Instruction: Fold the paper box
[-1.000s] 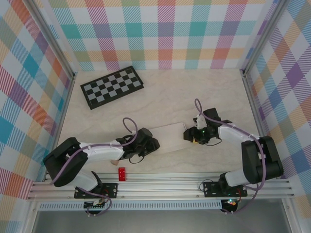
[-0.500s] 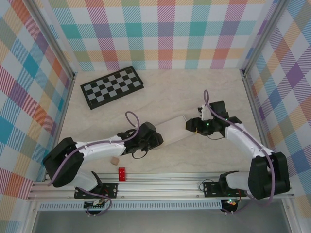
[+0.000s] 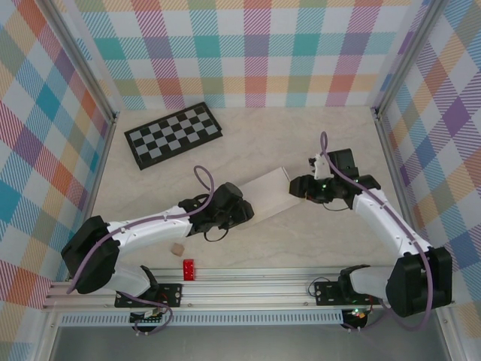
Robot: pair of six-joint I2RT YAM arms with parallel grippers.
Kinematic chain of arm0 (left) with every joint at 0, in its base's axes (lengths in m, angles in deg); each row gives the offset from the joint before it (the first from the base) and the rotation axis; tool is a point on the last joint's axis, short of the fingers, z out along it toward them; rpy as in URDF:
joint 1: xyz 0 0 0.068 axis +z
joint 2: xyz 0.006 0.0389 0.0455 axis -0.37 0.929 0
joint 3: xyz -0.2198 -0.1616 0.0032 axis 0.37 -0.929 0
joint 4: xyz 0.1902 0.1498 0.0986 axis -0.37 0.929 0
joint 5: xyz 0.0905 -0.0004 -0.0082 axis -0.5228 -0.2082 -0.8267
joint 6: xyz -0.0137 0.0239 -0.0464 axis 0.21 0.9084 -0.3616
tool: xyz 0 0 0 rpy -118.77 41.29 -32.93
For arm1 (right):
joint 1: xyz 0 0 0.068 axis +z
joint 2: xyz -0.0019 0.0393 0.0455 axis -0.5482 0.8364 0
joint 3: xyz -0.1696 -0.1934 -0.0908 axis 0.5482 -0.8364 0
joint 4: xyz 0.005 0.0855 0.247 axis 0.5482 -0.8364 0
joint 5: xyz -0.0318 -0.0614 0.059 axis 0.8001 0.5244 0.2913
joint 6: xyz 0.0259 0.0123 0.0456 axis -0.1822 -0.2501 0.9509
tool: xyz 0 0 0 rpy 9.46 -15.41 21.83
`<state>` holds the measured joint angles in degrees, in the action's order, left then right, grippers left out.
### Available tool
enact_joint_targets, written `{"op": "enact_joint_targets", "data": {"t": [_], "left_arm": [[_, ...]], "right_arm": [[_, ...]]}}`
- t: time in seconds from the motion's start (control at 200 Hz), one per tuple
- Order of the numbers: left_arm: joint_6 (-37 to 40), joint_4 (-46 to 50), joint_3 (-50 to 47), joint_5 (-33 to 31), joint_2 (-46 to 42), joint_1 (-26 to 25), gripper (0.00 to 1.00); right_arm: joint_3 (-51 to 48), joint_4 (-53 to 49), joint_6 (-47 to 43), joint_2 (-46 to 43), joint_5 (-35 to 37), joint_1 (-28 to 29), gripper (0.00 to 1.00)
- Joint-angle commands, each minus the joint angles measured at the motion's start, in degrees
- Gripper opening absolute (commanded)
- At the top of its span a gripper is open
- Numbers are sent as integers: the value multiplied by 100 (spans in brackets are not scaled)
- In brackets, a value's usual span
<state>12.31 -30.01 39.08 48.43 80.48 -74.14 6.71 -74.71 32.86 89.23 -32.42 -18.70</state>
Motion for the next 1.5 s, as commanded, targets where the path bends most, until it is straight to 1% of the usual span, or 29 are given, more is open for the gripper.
{"op": "enact_joint_targets", "data": {"t": [0.0, 0.12, 0.295, 0.45, 0.565, 0.625, 0.67, 0.765, 0.835, 0.905, 0.99, 1.06, 1.195, 1.325, 1.495], "left_arm": [[209, -379, 86, 96, 65, -33, 50], [330, -310, -39, 155, 114, 12, 49], [379, -295, -335, 342, 59, 74, 49], [699, 164, -401, 309, -31, 77, 49], [1184, 716, -229, 273, -303, 234, 48], [1612, 1040, 175, 361, -335, 438, 49], [1991, 1310, 641, 431, -185, 567, 49], [2879, 1813, 1832, 476, 524, 615, 46], [3420, 1904, 2517, 737, 1186, 618, 42], [3767, 1828, 2913, 983, 1754, 615, 37], [3966, 1787, 3252, 1094, 2258, 606, 36], [4098, 1822, 3442, 1033, 2573, 586, 36], [4412, 1797, 3589, 1041, 2880, 371, 35], [4549, 1789, 3580, 1041, 3023, 214, 35], [4575, 1724, 3266, 1000, 3202, 207, 34]], "right_arm": [[-45, -397, -264, -103, 107, 163, 49], [-281, -402, -556, 14, 489, 163, 50], [-623, -282, -672, 154, 883, 146, 50], [-777, -256, -734, 241, 1406, 56, 52], [-767, -374, -624, 164, 1731, -20, 52], [-780, -421, -542, -24, 1876, -39, 52], [-799, -457, -394, -199, 1966, -58, 54], [-858, -522, -84, -459, 1736, -66, 54], [-884, -690, 231, -508, 1539, -112, 54], [-954, -806, 484, -574, 1390, -146, 54], [-1247, -668, 830, -887, 1174, -182, 54], [-1522, -592, 1109, -1214, 1123, -189, 55], [-2082, -403, 1650, -1756, 971, -189, 60], [-2581, -96, 1992, -1893, 805, -207, 70], [-3136, 638, 2527, -1998, 498, -247, 76]]}}
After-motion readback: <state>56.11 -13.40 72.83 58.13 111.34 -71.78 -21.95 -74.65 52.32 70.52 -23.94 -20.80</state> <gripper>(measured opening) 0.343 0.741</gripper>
